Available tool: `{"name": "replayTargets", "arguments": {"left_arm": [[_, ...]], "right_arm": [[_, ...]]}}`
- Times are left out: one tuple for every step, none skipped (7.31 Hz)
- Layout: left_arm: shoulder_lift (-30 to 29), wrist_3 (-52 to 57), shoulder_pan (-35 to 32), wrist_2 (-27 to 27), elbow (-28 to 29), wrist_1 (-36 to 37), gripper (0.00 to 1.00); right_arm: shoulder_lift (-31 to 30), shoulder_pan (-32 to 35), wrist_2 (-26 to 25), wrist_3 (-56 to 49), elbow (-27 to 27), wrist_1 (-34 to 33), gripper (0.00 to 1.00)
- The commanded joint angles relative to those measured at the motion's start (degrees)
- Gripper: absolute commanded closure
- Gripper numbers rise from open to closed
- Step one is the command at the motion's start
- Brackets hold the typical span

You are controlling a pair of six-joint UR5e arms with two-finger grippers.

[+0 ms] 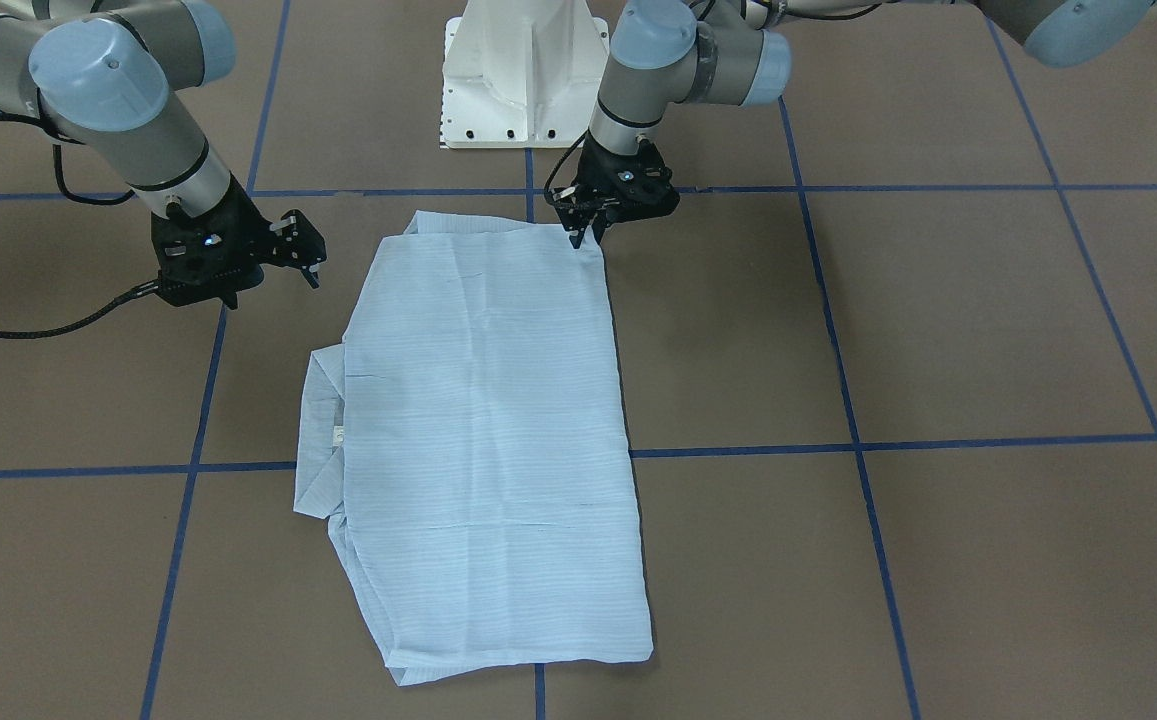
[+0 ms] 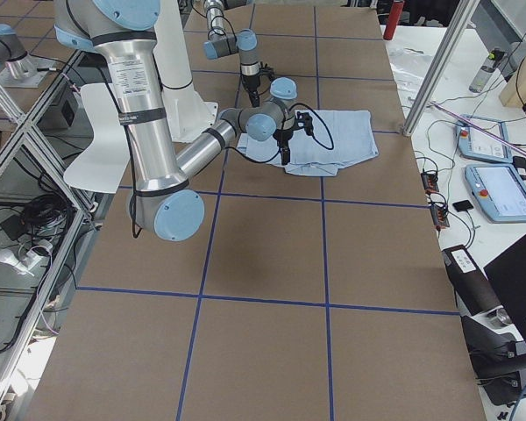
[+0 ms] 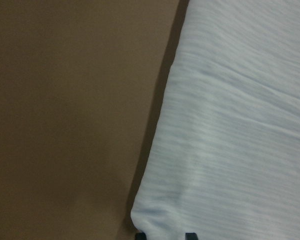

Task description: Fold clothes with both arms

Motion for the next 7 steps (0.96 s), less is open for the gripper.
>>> {"name": "replayTargets", "arguments": {"left_arm": [[-0.05, -0.5, -0.09, -0.07, -0.14, 0.0, 1.0], [-0.05, -0.5, -0.26, -0.16, -0.49, 0.0, 1.0], [-0.05, -0.5, -0.26, -0.16, -0.49, 0.17, 1.0], [-0.05, -0.5, -0.26, -0.16, -0.49, 0.18, 1.0], [0.03, -0.5, -0.35, -0.16, -0.49, 0.18, 1.0], [0.03, -0.5, -0.35, -0.24, -0.49, 0.18, 1.0], [0.03, -0.5, -0.53, -0.25, -0.49, 0.18, 1.0]], "right_arm": [[0.0, -0.31, -0.01, 0.09, -0.02, 0.0, 0.0], [0.09, -0.92, -0.35, 2.0, -0.02, 0.0, 0.0], [0.61, -2.31, -0.62, 4.89, 0.07, 0.0, 0.0], [0.88, -3.55, -0.8, 8.84, 0.51, 0.09, 0.0], [0.97, -5.13, -1.49, 13.57, 1.47, 0.09, 0.0], [2.01, -7.66, -3.59, 20.76, 2.26, 0.0, 0.0], [5.15, -11.61, -7.09, 30.23, 2.18, -0.35, 0.0]]}}
